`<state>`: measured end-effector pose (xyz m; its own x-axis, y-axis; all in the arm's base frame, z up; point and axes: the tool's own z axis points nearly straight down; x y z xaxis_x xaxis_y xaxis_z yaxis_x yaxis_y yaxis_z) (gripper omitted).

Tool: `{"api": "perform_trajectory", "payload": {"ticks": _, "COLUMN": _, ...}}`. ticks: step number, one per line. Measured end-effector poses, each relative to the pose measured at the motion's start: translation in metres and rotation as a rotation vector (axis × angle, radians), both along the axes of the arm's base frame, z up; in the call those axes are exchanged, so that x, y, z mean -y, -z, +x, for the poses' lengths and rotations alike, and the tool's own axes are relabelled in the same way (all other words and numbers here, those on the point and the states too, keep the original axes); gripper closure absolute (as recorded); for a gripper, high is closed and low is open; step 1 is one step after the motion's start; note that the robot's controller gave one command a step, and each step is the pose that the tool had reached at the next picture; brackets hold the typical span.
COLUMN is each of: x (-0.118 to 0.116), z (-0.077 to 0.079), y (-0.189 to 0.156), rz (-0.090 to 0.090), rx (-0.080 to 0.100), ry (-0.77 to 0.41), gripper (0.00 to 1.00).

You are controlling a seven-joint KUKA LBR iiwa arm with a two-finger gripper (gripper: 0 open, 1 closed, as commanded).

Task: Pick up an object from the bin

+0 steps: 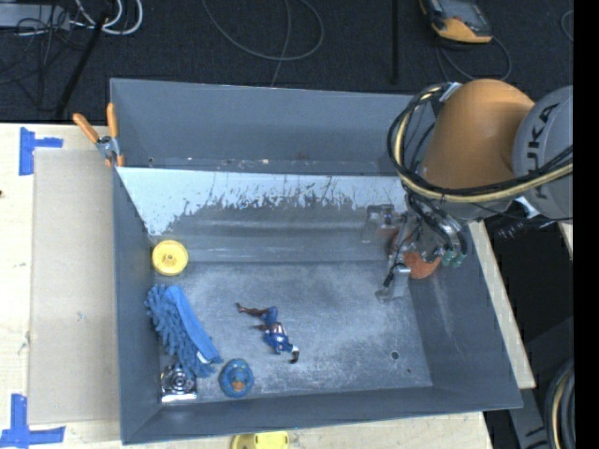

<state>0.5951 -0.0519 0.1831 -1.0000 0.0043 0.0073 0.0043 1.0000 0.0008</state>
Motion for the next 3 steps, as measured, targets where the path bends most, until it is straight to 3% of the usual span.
{"api": "perform_trajectory", "payload": {"ticks": 1, "x": 0.0, "z": 0.001, "y": -0.005, "rz": 0.0, "rx": 0.007, "ry": -0.001, "gripper": 0.0}}
{"api": "perform_trajectory", "payload": {"ticks": 2, "x": -0.058, "z": 0.005, "y": 0.042, "rz": -0.001, "rx": 0.011, "ry": -0.065, "gripper": 0.0}}
{"api": "perform_trajectory", "payload": {"ticks": 3, "x": -0.118, "z": 0.007, "y": 0.034, "rz": -0.001, "rx": 0.007, "ry": 0.018, "gripper": 0.0}}
